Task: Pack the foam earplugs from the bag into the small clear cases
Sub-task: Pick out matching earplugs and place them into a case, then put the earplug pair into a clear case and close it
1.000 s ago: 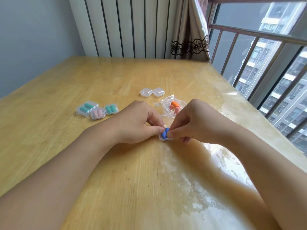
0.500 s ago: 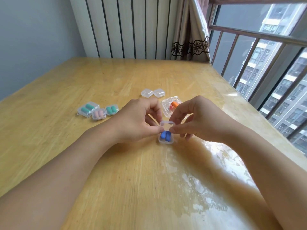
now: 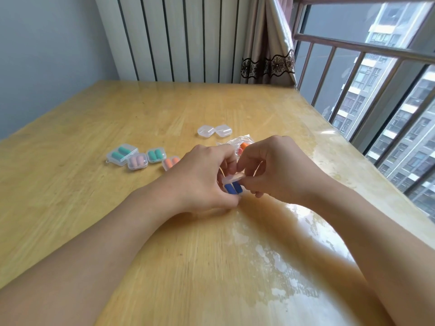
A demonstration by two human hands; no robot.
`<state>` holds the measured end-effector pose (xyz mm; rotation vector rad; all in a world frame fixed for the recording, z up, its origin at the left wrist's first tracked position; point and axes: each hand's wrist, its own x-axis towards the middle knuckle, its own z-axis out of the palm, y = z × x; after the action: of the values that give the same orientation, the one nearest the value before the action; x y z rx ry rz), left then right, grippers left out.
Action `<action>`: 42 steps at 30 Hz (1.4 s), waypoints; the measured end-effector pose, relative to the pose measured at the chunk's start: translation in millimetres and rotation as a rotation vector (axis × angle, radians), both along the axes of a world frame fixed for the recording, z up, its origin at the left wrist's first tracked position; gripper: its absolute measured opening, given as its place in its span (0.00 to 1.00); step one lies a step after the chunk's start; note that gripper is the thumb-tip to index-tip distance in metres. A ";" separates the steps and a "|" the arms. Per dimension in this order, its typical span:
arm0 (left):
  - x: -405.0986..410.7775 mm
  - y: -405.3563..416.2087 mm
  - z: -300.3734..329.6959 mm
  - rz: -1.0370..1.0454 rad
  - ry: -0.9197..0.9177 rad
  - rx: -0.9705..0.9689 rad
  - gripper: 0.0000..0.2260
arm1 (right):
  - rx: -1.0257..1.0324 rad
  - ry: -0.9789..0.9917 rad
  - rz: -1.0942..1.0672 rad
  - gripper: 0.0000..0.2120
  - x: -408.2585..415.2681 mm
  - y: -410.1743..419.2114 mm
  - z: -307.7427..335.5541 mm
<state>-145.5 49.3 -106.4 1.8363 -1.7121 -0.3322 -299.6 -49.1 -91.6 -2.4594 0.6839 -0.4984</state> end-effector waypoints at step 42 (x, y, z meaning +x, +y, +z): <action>74.8 -58.0 2.6 0.376 -0.139 0.060 0.28 | -0.058 -0.396 -0.230 0.05 18.2 -40.8 -34.7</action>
<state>-70.7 -8.7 -103.8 2.2179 -1.4135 -0.1038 -281.4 -89.8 -126.3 -2.2442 0.7928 -1.0722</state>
